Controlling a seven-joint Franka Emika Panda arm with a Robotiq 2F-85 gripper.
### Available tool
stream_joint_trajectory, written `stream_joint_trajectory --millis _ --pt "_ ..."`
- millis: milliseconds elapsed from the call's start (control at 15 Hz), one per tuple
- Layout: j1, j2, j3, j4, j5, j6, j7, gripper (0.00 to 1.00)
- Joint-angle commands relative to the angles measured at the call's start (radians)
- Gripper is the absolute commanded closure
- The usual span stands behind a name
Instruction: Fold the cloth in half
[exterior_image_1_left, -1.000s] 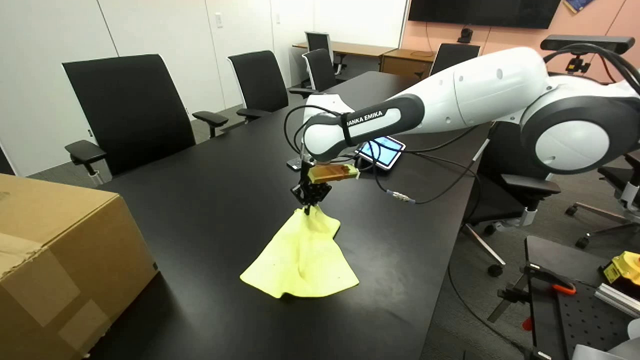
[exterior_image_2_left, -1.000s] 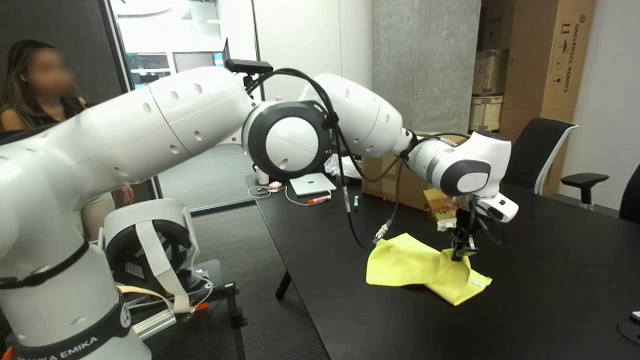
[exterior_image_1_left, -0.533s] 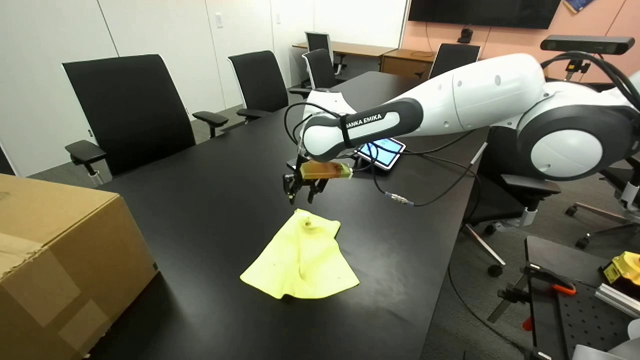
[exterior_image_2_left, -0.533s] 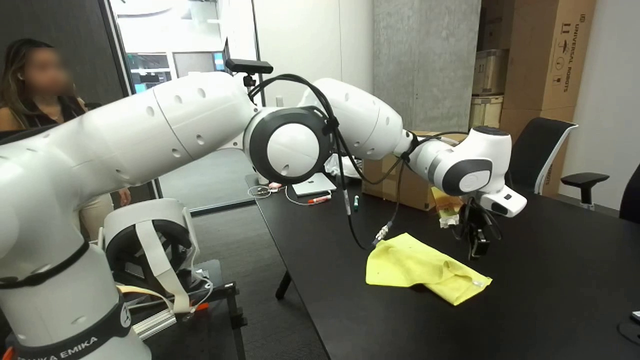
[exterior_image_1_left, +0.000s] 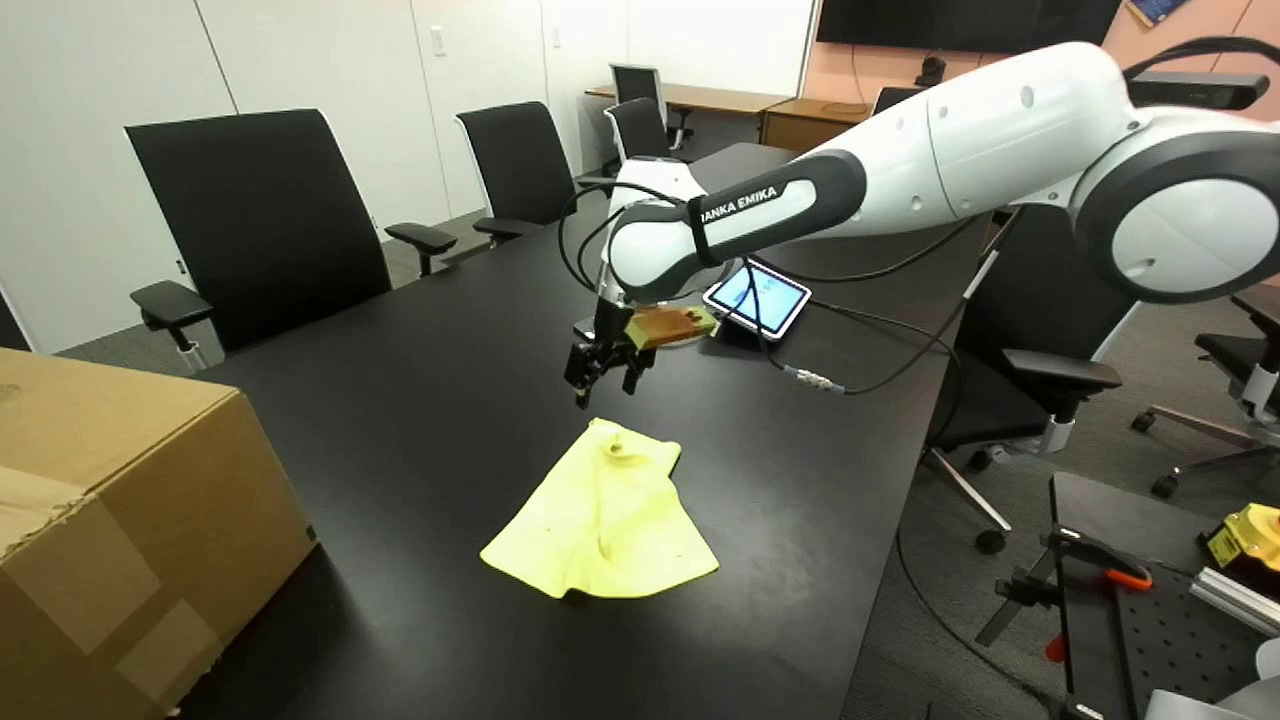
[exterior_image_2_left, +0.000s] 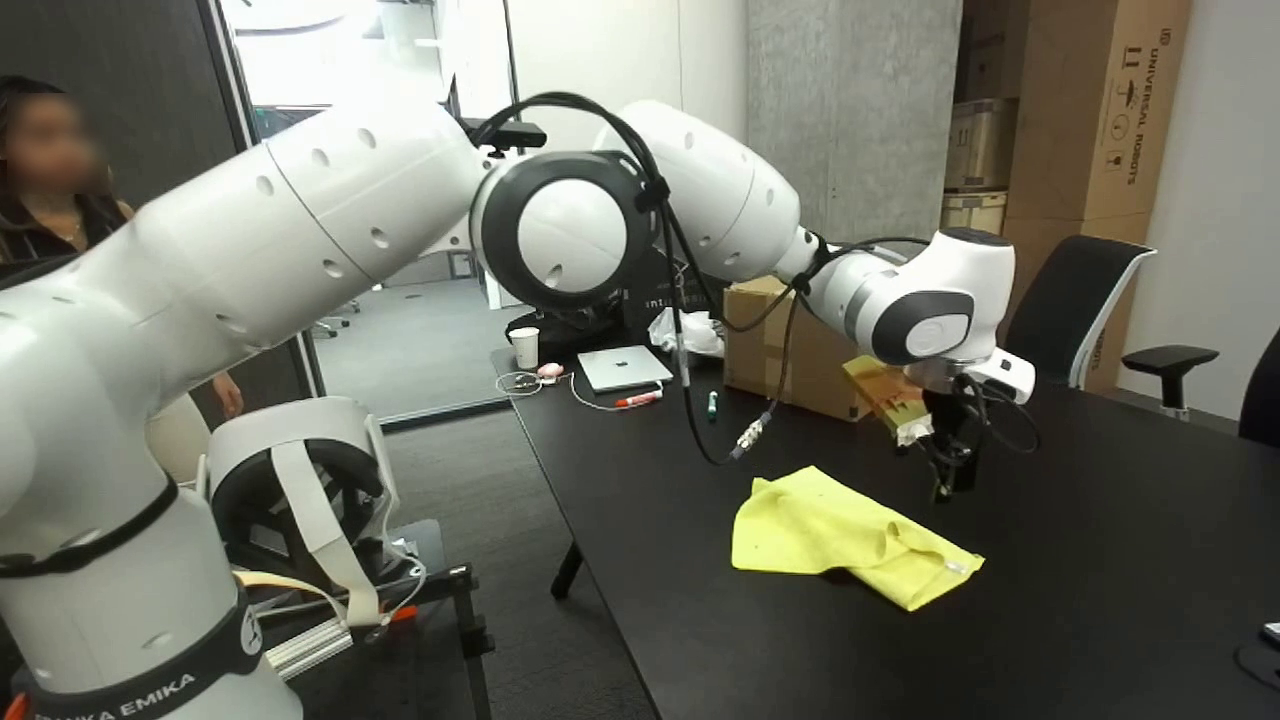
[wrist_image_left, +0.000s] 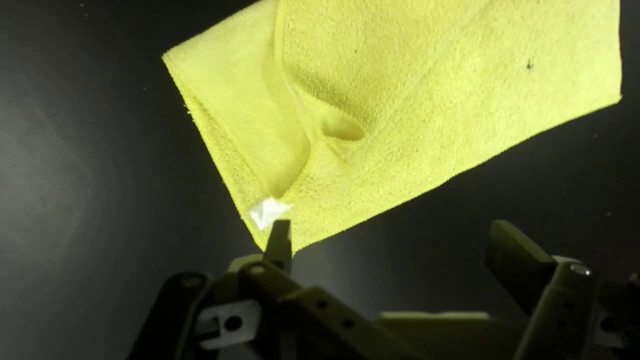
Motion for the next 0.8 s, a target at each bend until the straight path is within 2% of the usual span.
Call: stream_joint_trajectory --millis 0,133,333,533,733 --pt "-0.021 -0.153 0.045 -0.237 -0.033 0.040 -0.194 0.00" --pt "-0.025 -0.189 0.064 -0.325 -0.041 0.058 -0.294 0.00" --pt "-0.018 -0.240 0.095 -0.464 -0.048 0.124 -0.378 0.00" --pt "0.006 -0.270 0.141 -0.610 -0.039 0.253 -0.400 0.00" --pt "0.046 -0.308 0.180 -0.766 -0.038 0.393 -0.362 0.00"
